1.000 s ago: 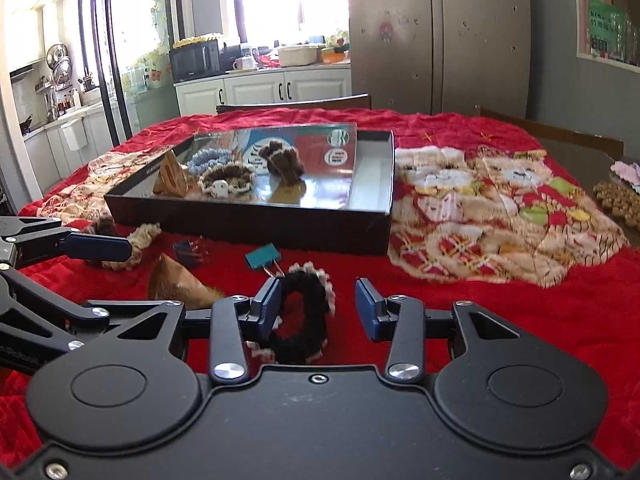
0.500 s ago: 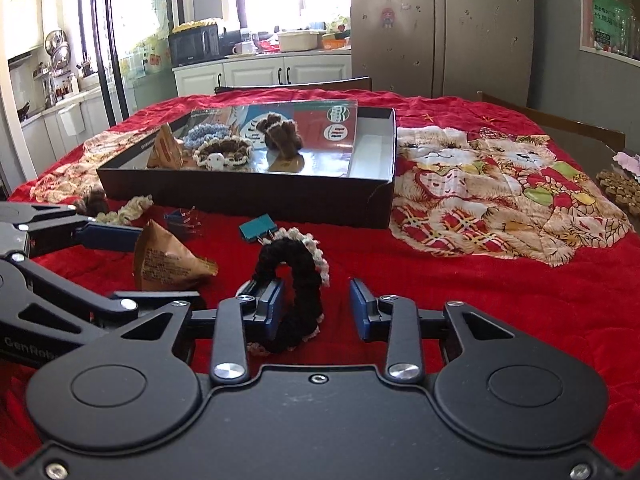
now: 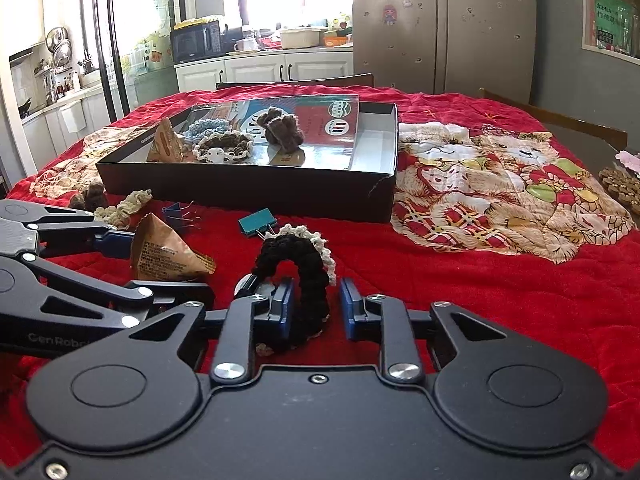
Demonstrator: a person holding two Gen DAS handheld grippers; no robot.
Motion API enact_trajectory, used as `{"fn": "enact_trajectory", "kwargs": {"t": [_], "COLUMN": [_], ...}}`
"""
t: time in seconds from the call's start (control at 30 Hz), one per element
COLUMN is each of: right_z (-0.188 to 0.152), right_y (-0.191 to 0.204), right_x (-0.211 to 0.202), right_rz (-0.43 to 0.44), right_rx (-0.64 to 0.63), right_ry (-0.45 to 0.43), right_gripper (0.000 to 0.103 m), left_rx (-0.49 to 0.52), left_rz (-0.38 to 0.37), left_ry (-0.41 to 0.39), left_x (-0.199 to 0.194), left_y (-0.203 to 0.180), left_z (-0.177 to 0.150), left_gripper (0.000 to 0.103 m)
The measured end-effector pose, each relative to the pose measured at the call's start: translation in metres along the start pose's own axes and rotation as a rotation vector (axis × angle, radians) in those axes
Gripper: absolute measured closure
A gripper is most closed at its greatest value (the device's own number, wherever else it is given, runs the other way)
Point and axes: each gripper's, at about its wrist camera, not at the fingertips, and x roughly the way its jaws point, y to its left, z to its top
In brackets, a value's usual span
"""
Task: Organize objects
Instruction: 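Grasp the printed tan paper pyramid with the left tool while the right tool holds the black ring, then carry the paper pyramid and black ring over the black box with both tools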
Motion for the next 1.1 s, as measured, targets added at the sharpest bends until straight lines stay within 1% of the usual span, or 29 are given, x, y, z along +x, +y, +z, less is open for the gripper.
{"fn": "enact_trajectory", "kwargs": {"t": [0.07, 0.17, 0.33, 0.5, 1.1], "right_z": [-0.0001, -0.0005, -0.0007, -0.0007, 0.0032], "right_y": [0.0002, 0.0006, 0.0013, 0.0011, 0.0033], "right_x": [0.0000, -0.0001, 0.0001, 0.0001, -0.0030], "right_rz": [0.001, 0.003, 0.005, 0.004, 0.007], "right_rx": [0.001, 0.000, -0.003, -0.004, -0.009], "right_ry": [0.000, 0.001, -0.001, -0.001, -0.014], "right_gripper": [0.083, 0.086, 0.088, 0.090, 0.091], "left_rx": [-0.002, -0.005, 0.004, -0.005, -0.015], "left_rz": [0.000, -0.001, 0.004, -0.007, -0.020], "left_ry": [0.001, 0.001, -0.003, -0.007, -0.018], "left_x": [0.0003, 0.0007, 0.0003, -0.0014, -0.0065], "left_y": [0.0002, 0.0007, -0.0006, 0.0005, 0.0011], "left_z": [0.0003, 0.0004, 0.0000, 0.0010, 0.0022], "left_gripper": [0.048, 0.051, 0.053, 0.055, 0.056]}}
